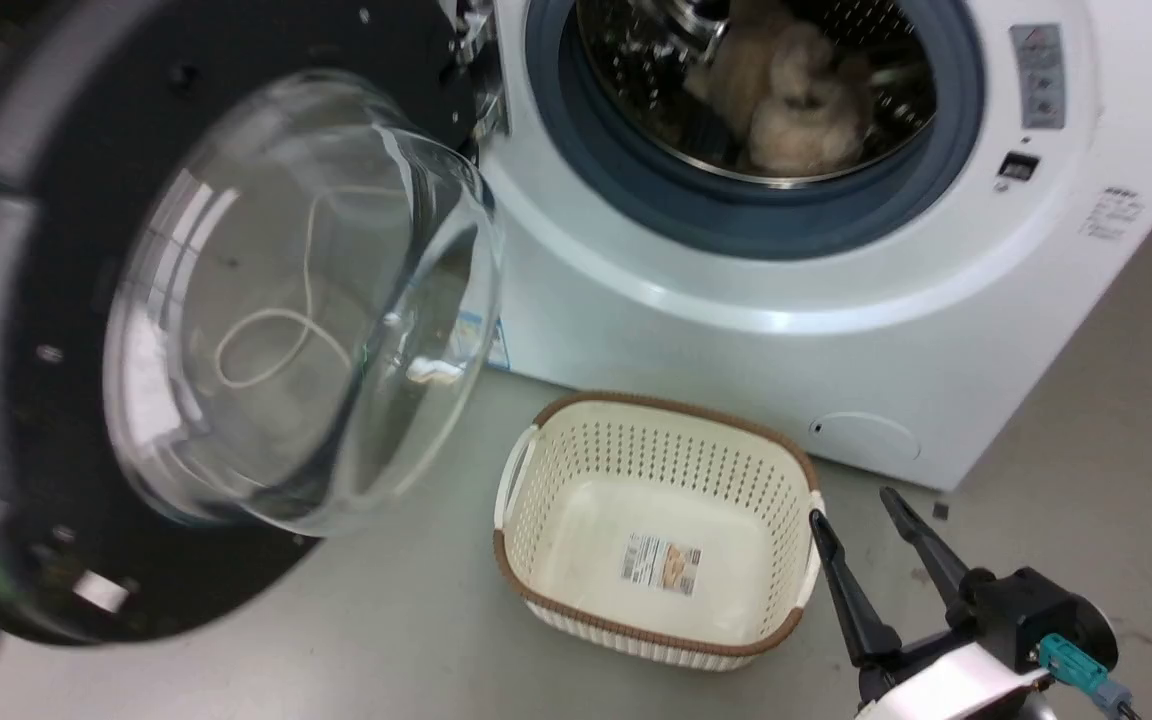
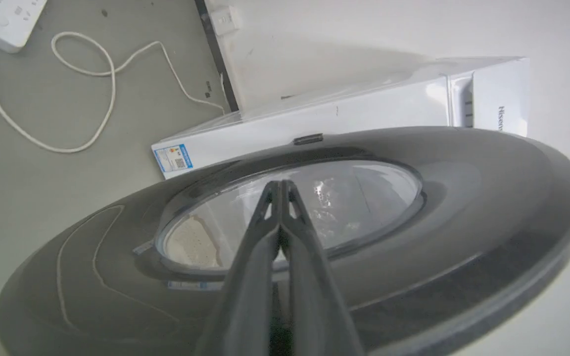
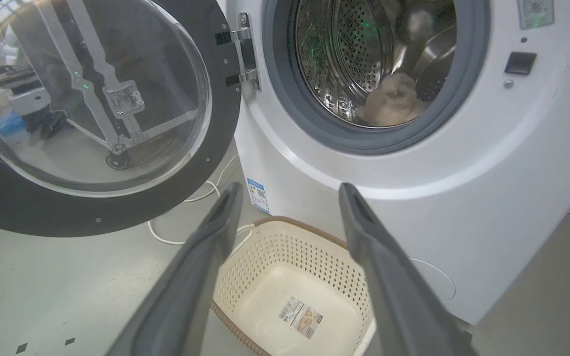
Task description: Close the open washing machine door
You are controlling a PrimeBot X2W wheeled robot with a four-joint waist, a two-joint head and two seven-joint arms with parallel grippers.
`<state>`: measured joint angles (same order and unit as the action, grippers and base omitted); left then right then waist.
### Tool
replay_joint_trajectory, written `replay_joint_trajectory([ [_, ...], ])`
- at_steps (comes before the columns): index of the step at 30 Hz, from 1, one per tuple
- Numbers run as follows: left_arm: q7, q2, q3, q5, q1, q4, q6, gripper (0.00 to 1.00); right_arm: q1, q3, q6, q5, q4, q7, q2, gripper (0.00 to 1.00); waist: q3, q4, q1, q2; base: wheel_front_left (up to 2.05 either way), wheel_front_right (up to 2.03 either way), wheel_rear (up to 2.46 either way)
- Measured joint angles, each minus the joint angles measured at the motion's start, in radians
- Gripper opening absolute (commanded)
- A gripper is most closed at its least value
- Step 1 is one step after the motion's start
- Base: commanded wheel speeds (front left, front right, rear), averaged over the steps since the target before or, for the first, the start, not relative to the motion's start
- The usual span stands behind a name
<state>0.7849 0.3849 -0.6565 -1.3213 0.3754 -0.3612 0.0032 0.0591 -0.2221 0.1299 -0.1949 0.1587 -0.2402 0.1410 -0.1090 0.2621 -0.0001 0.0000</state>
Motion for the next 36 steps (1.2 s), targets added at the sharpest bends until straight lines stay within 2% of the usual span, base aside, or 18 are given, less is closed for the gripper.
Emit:
replay_joint_trajectory([
  [1, 0.053, -0.031, 0.006, -0.026, -0.059, 0.060, -0.008, 0.00, -0.005, 0.005, 0.000, 0.000, 0.005, -0.002, -0.005, 1.00, 0.018, -0.005, 0.0000, 0.0000, 0.00, 0.00, 0.00],
  [2, 0.053, -0.031, 0.006, -0.026, -0.059, 0.060, -0.008, 0.00, -0.005, 0.005, 0.000, 0.000, 0.005, -0.002, -0.005, 1.00, 0.018, -0.005, 0.0000, 0.0000, 0.00, 0.00, 0.00],
  [5, 0.113, -0.096, 0.026, -0.057, -0.142, 0.170, -0.007, 0.00, -0.015, 0.018, 0.000, 0.000, 0.012, -0.006, -0.015, 1.00, 0.045, -0.012, -0.0001, 0.0000, 0.00, 0.00, 0.00],
  [6, 0.137, -0.140, 0.048, -0.063, -0.191, 0.243, -0.005, 0.00, -0.016, 0.026, 0.000, 0.000, 0.015, -0.008, -0.018, 1.00, 0.062, -0.018, -0.0001, 0.0000, 0.00, 0.00, 0.00],
  [7, 0.137, -0.140, 0.048, -0.063, -0.191, 0.243, -0.005, 0.00, -0.016, 0.026, 0.000, 0.000, 0.015, -0.008, -0.018, 1.00, 0.062, -0.018, -0.0001, 0.0000, 0.00, 0.00, 0.00],
  [8, 0.148, -0.191, 0.070, -0.065, -0.237, 0.318, -0.001, 0.00, -0.016, 0.033, 0.000, 0.001, 0.015, -0.008, -0.024, 1.00, 0.075, -0.028, -0.0001, 0.0000, 0.00, 0.00, 0.00],
  [9, 0.148, -0.191, 0.070, -0.065, -0.237, 0.318, -0.001, 0.00, -0.016, 0.033, 0.000, 0.001, 0.015, -0.008, -0.024, 1.00, 0.075, -0.028, -0.0001, 0.0000, 0.00, 0.00, 0.00],
  [10, 0.158, -0.241, 0.097, -0.065, -0.282, 0.386, 0.012, 0.00, -0.019, 0.044, 0.000, 0.002, 0.013, -0.008, -0.030, 1.00, 0.086, -0.043, -0.0001, 0.0000, 0.00, 0.00, 0.00],
  [11, 0.163, -0.264, 0.115, -0.065, -0.304, 0.417, 0.016, 0.00, -0.021, 0.050, 0.000, 0.003, 0.011, -0.008, -0.033, 1.00, 0.091, -0.051, -0.0001, 0.0000, 0.00, 0.00, 0.00],
  [14, 0.166, -0.297, 0.158, -0.064, -0.345, 0.462, 0.021, 0.00, -0.027, 0.060, 0.000, 0.011, 0.010, -0.008, -0.034, 1.00, 0.098, -0.069, -0.0001, 0.0000, 0.00, 0.00, 0.00],
  [15, 0.163, -0.318, 0.203, -0.067, -0.381, 0.489, 0.021, 0.00, -0.031, 0.066, 0.000, 0.016, 0.007, -0.004, -0.034, 1.00, 0.103, -0.091, -0.0001, 0.0000, 0.00, 0.00, 0.00],
  [19, 0.127, -0.325, 0.286, -0.086, -0.431, 0.525, 0.023, 0.00, -0.033, 0.077, 0.000, 0.021, -0.004, 0.005, -0.033, 1.00, 0.105, -0.130, -0.0001, 0.0000, 0.00, 0.00, 0.00],
  [20, 0.083, -0.326, 0.357, -0.101, -0.458, 0.533, 0.023, 0.00, -0.035, 0.085, 0.000, 0.024, -0.014, 0.011, -0.031, 1.00, 0.102, -0.158, -0.0001, 0.0000, 0.00, 0.00, 0.00],
  [23, -0.002, -0.330, 0.472, -0.113, -0.469, 0.521, 0.009, 0.00, -0.035, 0.090, 0.000, 0.029, -0.028, 0.019, -0.025, 1.00, 0.090, -0.207, 0.0000, 0.0000, 0.00, 0.00, 0.00],
  [24, -0.066, -0.331, 0.578, -0.148, -0.461, 0.499, -0.009, 0.00, -0.032, 0.088, 0.000, 0.031, -0.040, 0.027, -0.020, 1.00, 0.072, -0.260, 0.0001, 0.0000, 0.00, 0.00, 0.00],
  [26, -0.107, -0.332, 0.641, -0.156, -0.439, 0.474, -0.017, 0.00, -0.026, 0.087, 0.000, 0.032, -0.046, 0.028, -0.018, 1.00, 0.057, -0.297, 0.0001, 0.0000, 0.00, 0.00, 0.00],
  [29, -0.181, -0.334, 0.707, -0.161, -0.382, 0.426, -0.034, 0.00, -0.019, 0.082, 0.000, 0.033, -0.050, 0.029, -0.018, 1.00, 0.031, -0.357, 0.0001, 0.0000, 0.00, 0.00, 0.00],
  [36, -0.416, -0.334, 0.767, -0.188, -0.191, 0.257, -0.054, 0.00, 0.006, 0.072, 0.000, 0.031, -0.047, 0.023, -0.026, 1.00, -0.036, -0.497, 0.0002, 0.0001, 0.00, 0.00, 0.00],
])
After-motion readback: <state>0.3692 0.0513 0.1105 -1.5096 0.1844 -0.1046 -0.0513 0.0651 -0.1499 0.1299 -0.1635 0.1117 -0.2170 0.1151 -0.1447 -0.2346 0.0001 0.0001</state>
